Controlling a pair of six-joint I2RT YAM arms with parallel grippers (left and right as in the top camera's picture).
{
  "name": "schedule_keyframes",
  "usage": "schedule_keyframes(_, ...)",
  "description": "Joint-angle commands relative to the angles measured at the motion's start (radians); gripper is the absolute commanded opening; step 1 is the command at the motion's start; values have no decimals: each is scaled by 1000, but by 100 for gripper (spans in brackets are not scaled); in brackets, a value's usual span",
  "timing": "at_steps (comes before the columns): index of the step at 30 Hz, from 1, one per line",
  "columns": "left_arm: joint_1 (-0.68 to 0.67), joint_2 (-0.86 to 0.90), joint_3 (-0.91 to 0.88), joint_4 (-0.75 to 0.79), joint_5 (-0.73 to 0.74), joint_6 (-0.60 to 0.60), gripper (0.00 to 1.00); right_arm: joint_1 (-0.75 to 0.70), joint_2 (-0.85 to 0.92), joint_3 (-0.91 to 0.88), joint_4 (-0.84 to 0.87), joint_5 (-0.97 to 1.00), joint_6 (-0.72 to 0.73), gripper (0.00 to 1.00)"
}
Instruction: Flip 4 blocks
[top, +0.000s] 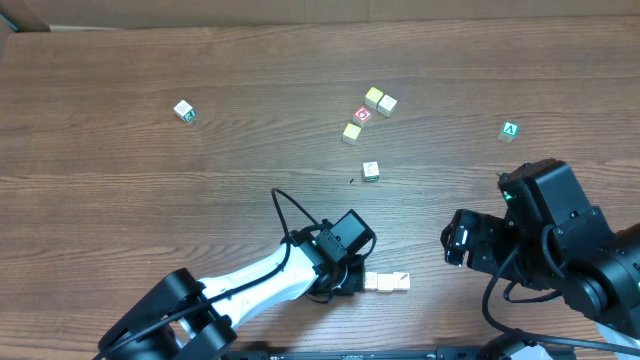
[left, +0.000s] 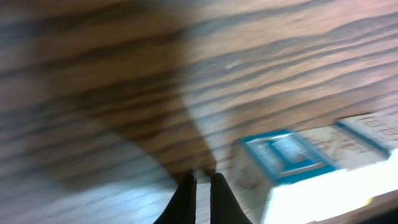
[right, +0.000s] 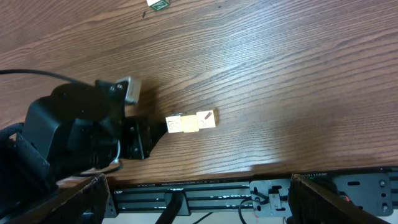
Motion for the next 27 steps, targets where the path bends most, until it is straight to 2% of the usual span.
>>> schedule_keyframes(1,6,-76,39,-112,-147,0,4,-2,-10,24,2,-5,-11,93)
schedule_keyframes(3,6,-139,74,-196,-221,2,6,-2,-10,24,2,-5,-11,95)
schedule_keyframes(4,6,-161,85,-215,-250,3,14,-2,-10,24,2,-5,-11,96)
schedule_keyframes(7,7,-206,111,-203,-308,96,51,-2,-10,24,2,-5,-11,99)
schedule_keyframes(9,16,-209,123,-171,-335,145,61,-2,-10,24,2,-5,-10,100)
schedule_keyframes(11,39,-201,125,-118,-342,200,66,-2,-10,24,2,-5,-11,100)
schedule_keyframes(14,114,-168,126,-41,-311,228,64,-2,-10,24,2,-5,-11,100)
schedule_keyframes(20,272,-38,194,76,-129,310,57,-2,-10,24,2,-3,-11,100)
schedule_keyframes(27,298,180,415,54,-68,360,58,-2,-10,26,10,4,-10,100)
